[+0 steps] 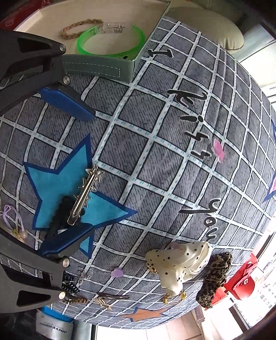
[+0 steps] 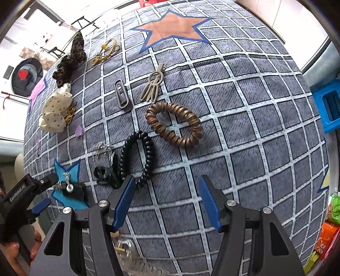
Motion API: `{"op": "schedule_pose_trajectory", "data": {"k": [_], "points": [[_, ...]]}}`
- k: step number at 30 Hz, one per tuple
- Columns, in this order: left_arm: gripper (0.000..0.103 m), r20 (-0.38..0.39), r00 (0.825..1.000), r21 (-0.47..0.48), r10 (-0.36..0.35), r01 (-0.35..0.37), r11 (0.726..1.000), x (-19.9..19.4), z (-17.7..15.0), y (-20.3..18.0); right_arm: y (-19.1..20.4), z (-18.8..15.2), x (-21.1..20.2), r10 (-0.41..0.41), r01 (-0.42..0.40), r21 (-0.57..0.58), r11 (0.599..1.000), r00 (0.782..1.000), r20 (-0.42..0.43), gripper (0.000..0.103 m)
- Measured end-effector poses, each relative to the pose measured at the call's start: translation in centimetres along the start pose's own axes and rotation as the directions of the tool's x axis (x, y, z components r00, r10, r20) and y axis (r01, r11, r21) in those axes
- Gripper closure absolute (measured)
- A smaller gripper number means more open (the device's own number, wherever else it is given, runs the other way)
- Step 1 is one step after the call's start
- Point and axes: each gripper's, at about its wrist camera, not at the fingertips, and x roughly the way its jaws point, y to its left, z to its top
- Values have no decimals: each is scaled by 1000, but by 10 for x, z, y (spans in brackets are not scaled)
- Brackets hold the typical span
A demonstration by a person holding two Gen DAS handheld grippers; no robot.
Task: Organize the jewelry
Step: 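Move both tools back over the jewelry on the table, then grasp the silver star hair clip with the left tool while the right tool grasps the black coil hair tie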
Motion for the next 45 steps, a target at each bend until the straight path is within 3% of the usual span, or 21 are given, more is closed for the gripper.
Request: {"op": "schedule_pose_trajectory", "data": {"k": [3,7,11,12,14,15,16,19,21,29,35,41,45], "points": [[11,14,999,23,38,-38,999,1,1,-13,10,4,2,-20,21,-22,1000,1000,21,38],[27,34,997,93,74,-77,993,-1,-1,-35,22,7,7,-57,60,-63,996,998,40,39],[57,58,994,161,93,-101,982,-3,0,-52,35,6,10,-114,119,-111,987,992,52,52],[59,61,994,174,92,-101,980,-5,0,-55,37,6,11,-122,128,-121,984,991,56,57],[82,69,994,194,88,-100,976,-7,-1,-60,42,3,11,-135,142,-130,981,989,63,70],[85,67,994,210,83,-95,973,-7,-1,-61,43,4,11,-137,145,-134,980,988,65,84],[85,68,995,225,76,-89,970,-9,-4,-65,45,4,11,-137,145,-133,981,988,65,90],[91,86,995,266,55,-76,961,-20,-12,-59,44,6,11,-117,124,-122,985,991,62,92],[100,87,996,285,22,-46,957,-27,-21,-56,36,3,8,-97,104,-120,987,993,62,92],[102,78,996,332,-43,15,943,-44,-52,-46,11,-12,-16,-23,29,-113,993,998,58,93],[102,59,996,330,-67,44,943,-47,-55,-25,5,-27,-31,8,-2,-112,994,998,57,92],[102,22,999,292,-41,33,956,-47,-57,-13,4,-34,-32,21,-16,-105,994,999,47,93],[101,44,999,304,-9,-5,953,-44,-58,-17,3,-40,-36,26,-21,-104,994,999,44,93]]}}
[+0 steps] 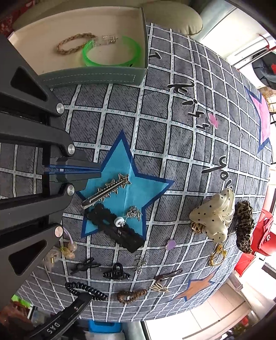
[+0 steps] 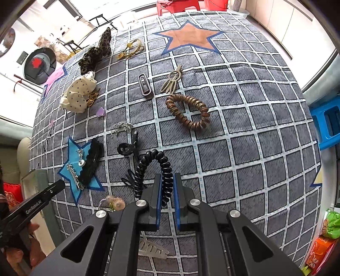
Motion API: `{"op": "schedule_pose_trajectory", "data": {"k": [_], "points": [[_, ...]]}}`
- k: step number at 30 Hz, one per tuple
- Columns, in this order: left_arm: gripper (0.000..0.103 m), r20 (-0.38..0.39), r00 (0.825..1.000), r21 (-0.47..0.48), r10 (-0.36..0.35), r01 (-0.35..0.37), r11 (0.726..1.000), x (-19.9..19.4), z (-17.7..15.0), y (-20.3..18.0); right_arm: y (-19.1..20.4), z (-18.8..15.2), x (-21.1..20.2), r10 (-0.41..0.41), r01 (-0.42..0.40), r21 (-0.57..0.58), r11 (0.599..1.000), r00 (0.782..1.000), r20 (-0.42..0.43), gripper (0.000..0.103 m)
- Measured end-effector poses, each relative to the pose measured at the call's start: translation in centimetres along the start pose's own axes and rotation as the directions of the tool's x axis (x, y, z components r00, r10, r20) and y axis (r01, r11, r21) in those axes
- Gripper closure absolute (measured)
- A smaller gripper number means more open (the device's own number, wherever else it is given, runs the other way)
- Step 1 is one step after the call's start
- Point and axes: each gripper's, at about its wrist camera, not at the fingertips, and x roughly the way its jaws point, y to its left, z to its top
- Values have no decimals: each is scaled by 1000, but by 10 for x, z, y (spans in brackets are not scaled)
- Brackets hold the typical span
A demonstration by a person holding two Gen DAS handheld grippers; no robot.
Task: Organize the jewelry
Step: 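Grasp the silver star hair clip with the left tool while the right tool grasps the black coil hair tie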
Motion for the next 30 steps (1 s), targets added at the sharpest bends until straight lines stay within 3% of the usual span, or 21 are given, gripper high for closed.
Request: {"op": "schedule_pose_trajectory", "data": {"k": [3,4,5,6,8,12,14,16,18,19,20,24,27,28,29,30], "points": [[101,-4,1000,-12,5,-5,1000,5,3,-2,-1,-1,2,10,-10,1,1000,1000,-6,92],[79,-6,1000,-18,12,-12,1000,7,4,-2,-1,-1,3,15,-15,3,1000,1000,-8,92],[22,-8,1000,-24,20,-20,1000,10,5,-2,-2,-1,4,24,-23,5,1000,1000,-10,92],[0,0,999,-32,35,-35,999,10,4,-1,-3,-1,4,30,-30,9,1000,999,-11,92],[0,49,996,-31,76,-74,997,7,4,-2,-6,-2,7,57,-57,27,998,998,-20,92],[0,54,994,-24,96,-95,995,8,3,-2,-12,-3,12,82,-79,56,995,996,-45,91],[0,46,996,-32,75,-73,997,10,5,-1,-11,-3,14,71,-69,50,996,996,-53,90],[0,28,998,-48,48,-47,998,14,5,4,-10,-3,17,61,-59,45,997,997,-57,82],[1,6,1000,-67,8,-7,998,21,7,6,-7,-2,19,33,-32,30,999,998,-51,64],[3,2,1000,-76,0,0,997,23,8,7,-6,-3,20,24,-23,23,999,998,-49,63],[12,2,1000,-79,-4,4,997,21,9,6,-5,-3,21,13,-12,15,1000,999,-51,63],[22,-21,1000,-81,-6,4,997,28,10,6,-1,-3,30,-16,17,9,1000,997,-70,64],[39,9,1000,-47,-8,8,999,28,8,2,6,-3,33,-48,47,-15,999,997,-62,63],[50,12,1000,-36,-4,5,999,27,7,0,10,-3,34,-65,64,-32,997,996,-58,64],[67,16,1000,-19,1,-1,1000,27,6,-2,15,-3,36,-86,83,-55,995,995,-55,64],[75,15,1000,-2,12,-12,1000,29,9,-11,21,-3,37,-114,109,-86,990,992,-51,65]]}}
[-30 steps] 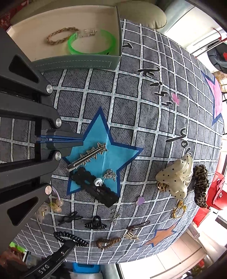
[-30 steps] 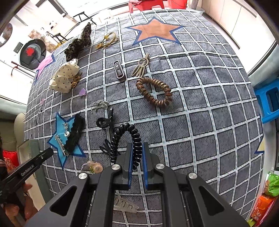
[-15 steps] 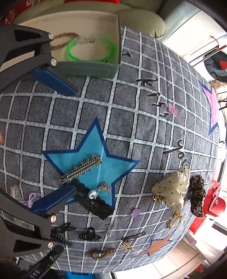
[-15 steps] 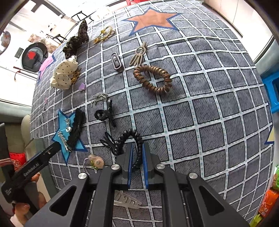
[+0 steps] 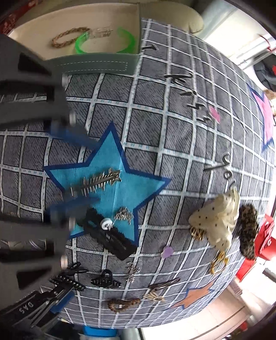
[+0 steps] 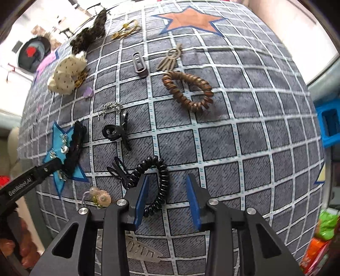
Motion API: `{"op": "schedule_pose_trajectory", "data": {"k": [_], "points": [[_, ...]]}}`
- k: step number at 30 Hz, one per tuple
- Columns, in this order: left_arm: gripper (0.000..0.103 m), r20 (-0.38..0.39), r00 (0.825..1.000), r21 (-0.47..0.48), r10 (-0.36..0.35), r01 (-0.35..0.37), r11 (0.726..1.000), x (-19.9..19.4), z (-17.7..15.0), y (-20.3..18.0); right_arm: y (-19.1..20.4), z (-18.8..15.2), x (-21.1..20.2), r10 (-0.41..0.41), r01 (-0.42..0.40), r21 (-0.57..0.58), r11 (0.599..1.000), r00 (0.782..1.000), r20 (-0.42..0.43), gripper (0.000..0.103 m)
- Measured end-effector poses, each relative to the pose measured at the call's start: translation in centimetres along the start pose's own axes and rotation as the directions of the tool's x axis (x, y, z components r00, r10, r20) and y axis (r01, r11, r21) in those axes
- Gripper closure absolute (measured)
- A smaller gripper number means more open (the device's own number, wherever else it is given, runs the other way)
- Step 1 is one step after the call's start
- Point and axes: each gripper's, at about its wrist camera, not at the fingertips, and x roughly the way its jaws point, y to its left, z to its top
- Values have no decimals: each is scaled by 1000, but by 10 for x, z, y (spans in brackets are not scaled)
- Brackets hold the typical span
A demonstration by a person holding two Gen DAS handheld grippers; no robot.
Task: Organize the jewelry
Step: 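Grasp the silver star hair clip with the left tool while the right tool grasps the black coil hair tie, then carry the clip and coil tie into the white box and release them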
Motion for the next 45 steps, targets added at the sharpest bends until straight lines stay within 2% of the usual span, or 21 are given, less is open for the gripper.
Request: {"op": "schedule_pose_trajectory", "data": {"k": [1,2,3,5,14,25,33,40,45], "points": [[85,-4,1000,16,0,0,1000,1,1,-5,6,0,1,-26,27,-29,999,1000,3,68],[86,-5,1000,22,-9,9,1000,1,2,-7,11,0,1,-49,50,-60,997,999,11,85],[86,-5,1000,21,-15,15,1000,1,2,-8,14,0,1,-49,50,-67,996,999,11,92],[90,8,999,15,-38,38,999,-1,1,-9,14,0,0,-27,27,-51,998,1000,7,92],[90,33,995,37,-93,92,995,-22,-13,5,-8,-13,-23,67,-67,4,998,998,23,93],[90,109,986,90,-129,120,989,-80,-47,20,-18,-32,-67,128,-129,2,992,990,50,93],[90,141,983,49,-117,111,993,-107,-74,57,29,-36,-91,172,-166,-87,982,983,57,92],[90,180,981,-69,-68,82,994,-120,-91,122,100,-41,-98,222,-211,-217,953,975,26,93],[90,188,982,-171,-28,61,983,-120,-100,173,155,-43,-96,248,-237,-311,920,969,-4,93]]}}
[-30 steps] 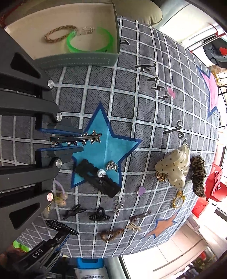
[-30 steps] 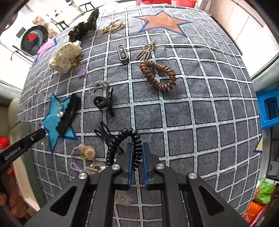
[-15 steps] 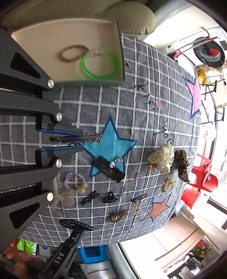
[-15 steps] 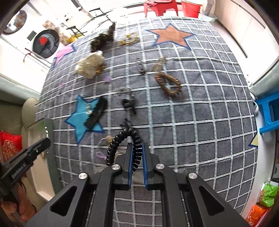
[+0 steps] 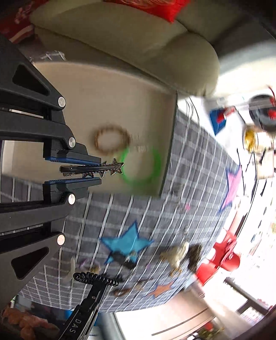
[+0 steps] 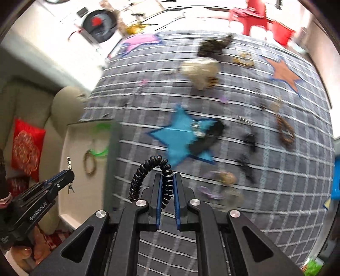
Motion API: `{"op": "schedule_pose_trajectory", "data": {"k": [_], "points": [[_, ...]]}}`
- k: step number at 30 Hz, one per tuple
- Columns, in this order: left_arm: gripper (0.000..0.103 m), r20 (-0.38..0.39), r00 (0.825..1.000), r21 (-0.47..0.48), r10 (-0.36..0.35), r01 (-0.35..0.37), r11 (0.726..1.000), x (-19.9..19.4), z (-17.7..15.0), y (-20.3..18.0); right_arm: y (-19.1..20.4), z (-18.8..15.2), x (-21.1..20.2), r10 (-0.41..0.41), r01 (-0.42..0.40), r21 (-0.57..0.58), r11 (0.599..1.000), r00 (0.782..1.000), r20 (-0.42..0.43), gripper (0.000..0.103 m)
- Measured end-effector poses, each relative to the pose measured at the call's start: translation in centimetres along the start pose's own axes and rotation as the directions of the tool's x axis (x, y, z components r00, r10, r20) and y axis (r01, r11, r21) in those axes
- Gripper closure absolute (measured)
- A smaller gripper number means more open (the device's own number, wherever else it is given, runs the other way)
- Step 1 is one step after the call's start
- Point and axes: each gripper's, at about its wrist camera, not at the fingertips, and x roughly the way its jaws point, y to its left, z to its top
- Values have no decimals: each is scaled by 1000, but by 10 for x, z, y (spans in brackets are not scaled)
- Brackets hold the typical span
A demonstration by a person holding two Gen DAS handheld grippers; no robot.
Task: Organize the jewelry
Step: 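Carry the clip and coil tie into the white box and release them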
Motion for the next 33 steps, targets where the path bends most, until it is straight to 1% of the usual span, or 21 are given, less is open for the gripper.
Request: {"op": "schedule_pose_trajectory", "data": {"k": [4,6,10,16,18,21,26,33], "points": [[90,3,1000,-66,21,-21,998,4,0,35,39,12,15,26,-28,-67,997,999,-20,93],[90,4,999,-89,38,-37,995,8,0,48,60,17,24,37,-40,-103,994,999,-34,93],[90,5,999,-143,48,-47,989,20,4,72,97,26,46,60,-69,-156,985,996,-65,93],[90,0,998,-180,56,-55,982,42,14,91,143,42,84,91,-113,-208,972,990,-110,93],[90,-8,999,-183,48,-49,982,51,16,94,157,47,97,93,-118,-221,968,988,-123,93],[90,-26,998,-168,55,-59,984,65,17,96,172,56,113,108,-139,-229,963,984,-142,93],[90,-36,997,-169,64,-70,983,74,15,102,189,63,136,126,-166,-238,957,977,-175,93],[90,-44,995,-173,94,-101,980,80,10,106,196,69,162,100,-153,-249,956,972,-212,93]]}}
